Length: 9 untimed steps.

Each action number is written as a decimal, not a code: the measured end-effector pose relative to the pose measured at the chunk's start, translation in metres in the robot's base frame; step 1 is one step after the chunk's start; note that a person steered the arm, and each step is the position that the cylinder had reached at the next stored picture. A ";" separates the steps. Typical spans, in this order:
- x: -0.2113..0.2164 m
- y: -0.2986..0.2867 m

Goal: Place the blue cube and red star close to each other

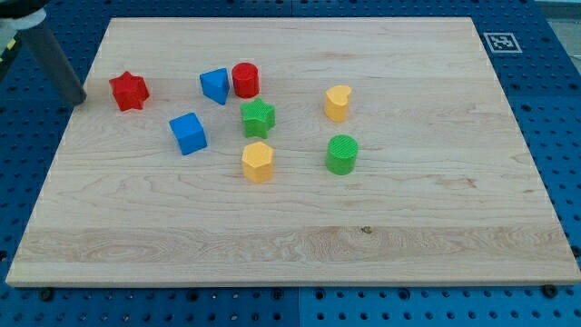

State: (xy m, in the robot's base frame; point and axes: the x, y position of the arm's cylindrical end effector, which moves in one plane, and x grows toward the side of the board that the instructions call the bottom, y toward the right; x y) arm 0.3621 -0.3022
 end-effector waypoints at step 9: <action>0.031 0.084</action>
State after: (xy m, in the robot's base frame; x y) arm 0.3932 -0.2186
